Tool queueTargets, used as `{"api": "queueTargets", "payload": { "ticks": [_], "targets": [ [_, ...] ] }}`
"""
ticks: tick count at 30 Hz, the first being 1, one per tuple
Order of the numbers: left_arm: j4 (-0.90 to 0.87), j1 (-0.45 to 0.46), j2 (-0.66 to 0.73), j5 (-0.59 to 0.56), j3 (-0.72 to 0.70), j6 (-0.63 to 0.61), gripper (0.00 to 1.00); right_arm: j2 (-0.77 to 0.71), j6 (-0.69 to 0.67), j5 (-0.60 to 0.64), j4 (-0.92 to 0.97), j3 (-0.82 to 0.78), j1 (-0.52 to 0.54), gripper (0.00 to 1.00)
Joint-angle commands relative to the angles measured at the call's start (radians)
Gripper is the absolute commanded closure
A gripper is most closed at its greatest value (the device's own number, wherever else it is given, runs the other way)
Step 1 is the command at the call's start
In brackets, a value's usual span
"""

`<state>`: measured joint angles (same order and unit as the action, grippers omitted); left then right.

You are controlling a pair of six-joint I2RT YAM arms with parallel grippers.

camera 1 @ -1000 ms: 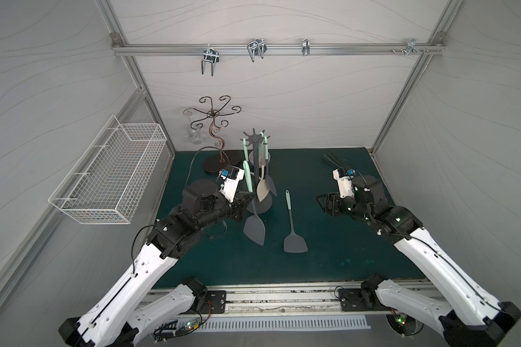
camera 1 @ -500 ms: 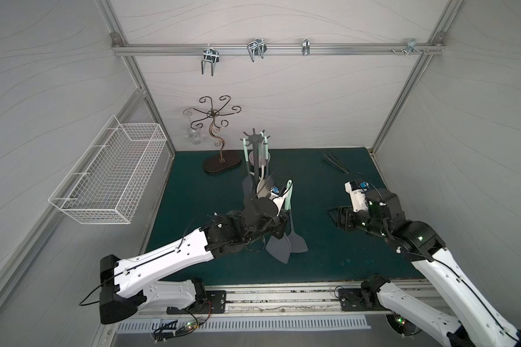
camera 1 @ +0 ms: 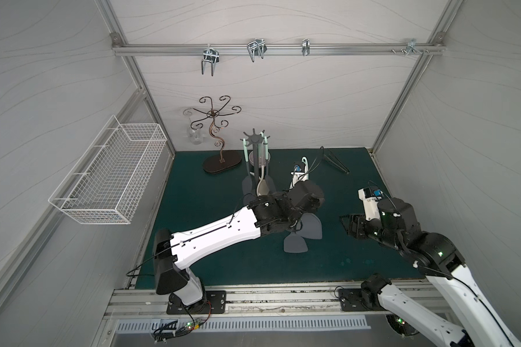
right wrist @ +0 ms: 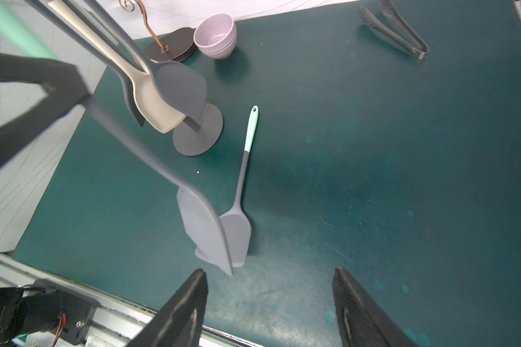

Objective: Take the spatula off the kitchen utensil rack
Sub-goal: Place the spatula at the center of the board.

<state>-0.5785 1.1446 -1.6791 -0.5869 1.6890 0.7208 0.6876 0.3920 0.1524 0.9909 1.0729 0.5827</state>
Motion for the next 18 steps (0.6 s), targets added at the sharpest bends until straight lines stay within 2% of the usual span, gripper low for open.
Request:
{"api": "queueTargets", "payload": {
  "ticks": [1,4,8,14,18],
  "targets": [
    [-0.052,0.006,-0.067,-0.056,0.083,0.112,1.00,-0.029,0.002,0.062,0.043,0.016,-0.004,0.31],
    [-0.065,0.006,-0.138,-0.035,0.145,0.113,1.00,-0.041,-0.008,0.090,0.058,0.016,-0.005,0.31],
    [-0.142,-0.005,-0.255,0.049,0.285,0.087,1.00,-0.063,-0.018,0.113,0.069,0.012,-0.004,0.30],
    [-0.223,-0.068,-0.388,0.246,0.398,0.129,1.00,-0.082,-0.031,0.149,0.077,-0.009,-0.004,0.29],
    [-0.280,-0.092,-0.450,0.273,0.456,0.120,1.00,-0.089,-0.031,0.148,0.071,-0.015,-0.004,0.29]
  ]
}}
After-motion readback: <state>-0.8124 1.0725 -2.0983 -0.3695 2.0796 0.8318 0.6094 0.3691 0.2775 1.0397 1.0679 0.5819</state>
